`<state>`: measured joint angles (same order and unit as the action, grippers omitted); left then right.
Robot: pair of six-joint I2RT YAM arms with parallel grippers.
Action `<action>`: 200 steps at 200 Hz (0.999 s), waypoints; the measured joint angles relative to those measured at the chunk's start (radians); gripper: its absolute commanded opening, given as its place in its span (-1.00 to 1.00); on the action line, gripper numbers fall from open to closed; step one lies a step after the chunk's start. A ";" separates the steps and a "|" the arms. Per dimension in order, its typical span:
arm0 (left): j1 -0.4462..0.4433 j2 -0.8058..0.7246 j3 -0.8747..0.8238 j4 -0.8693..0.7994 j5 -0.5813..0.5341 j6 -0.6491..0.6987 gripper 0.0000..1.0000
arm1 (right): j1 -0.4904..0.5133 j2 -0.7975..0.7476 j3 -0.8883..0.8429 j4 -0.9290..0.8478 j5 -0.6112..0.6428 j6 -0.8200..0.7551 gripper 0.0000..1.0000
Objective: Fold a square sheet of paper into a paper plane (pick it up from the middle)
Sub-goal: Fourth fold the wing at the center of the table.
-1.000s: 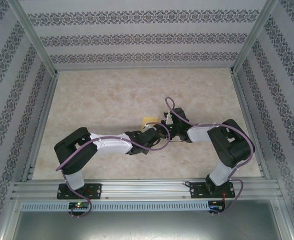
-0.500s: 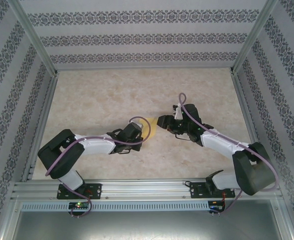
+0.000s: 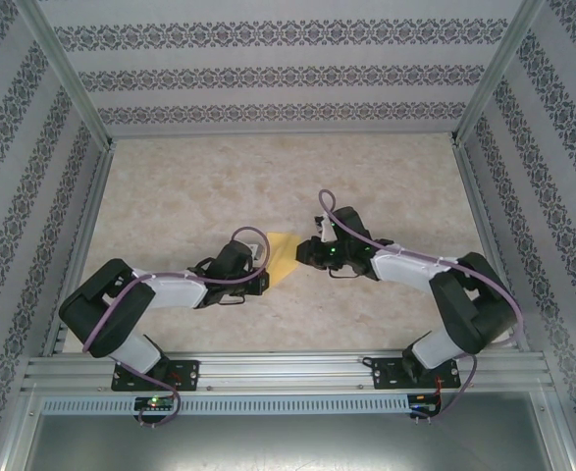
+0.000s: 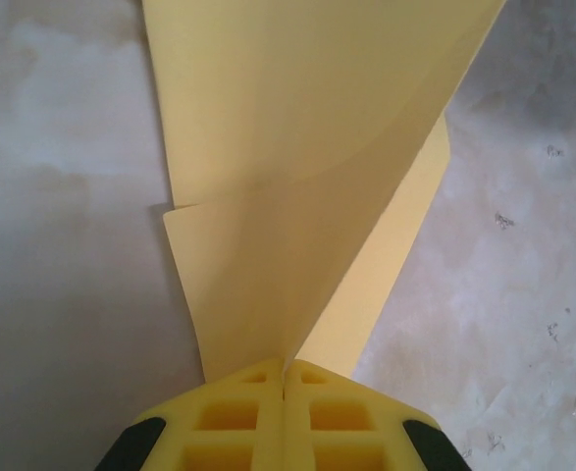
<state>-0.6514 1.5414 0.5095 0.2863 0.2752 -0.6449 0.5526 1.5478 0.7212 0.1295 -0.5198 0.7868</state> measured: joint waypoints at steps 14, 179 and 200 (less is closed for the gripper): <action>0.030 -0.003 -0.022 0.034 0.038 -0.022 -1.00 | 0.014 0.042 0.017 0.026 -0.005 0.008 -0.93; 0.150 0.056 -0.038 0.134 0.243 -0.177 -0.73 | 0.079 0.395 0.230 0.183 -0.093 0.110 -0.96; 0.150 0.052 -0.038 0.135 0.251 -0.182 -0.63 | 0.079 0.397 0.230 0.186 -0.095 0.117 -0.96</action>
<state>-0.5018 1.5936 0.4717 0.4213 0.5262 -0.8272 0.6312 1.9446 0.9512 0.3153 -0.6151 0.9039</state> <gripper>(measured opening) 0.157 0.044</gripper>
